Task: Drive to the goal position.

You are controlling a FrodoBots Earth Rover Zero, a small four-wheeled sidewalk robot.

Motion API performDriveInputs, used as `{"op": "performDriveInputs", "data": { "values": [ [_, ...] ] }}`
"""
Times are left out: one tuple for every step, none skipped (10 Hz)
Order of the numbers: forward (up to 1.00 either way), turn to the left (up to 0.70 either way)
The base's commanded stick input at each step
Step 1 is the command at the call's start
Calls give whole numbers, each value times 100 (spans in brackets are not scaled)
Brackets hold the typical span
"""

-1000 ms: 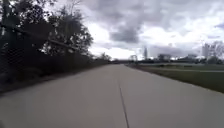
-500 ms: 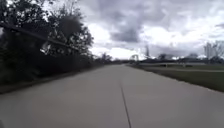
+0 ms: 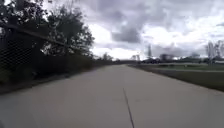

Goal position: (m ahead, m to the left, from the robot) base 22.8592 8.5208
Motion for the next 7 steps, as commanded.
{"op": "performDriveInputs", "data": {
  "values": [
    [100, 0],
    [100, 0],
    [100, 0],
    [100, 0],
    [100, 2],
    [100, 10],
    [100, 15]
  ]
}}
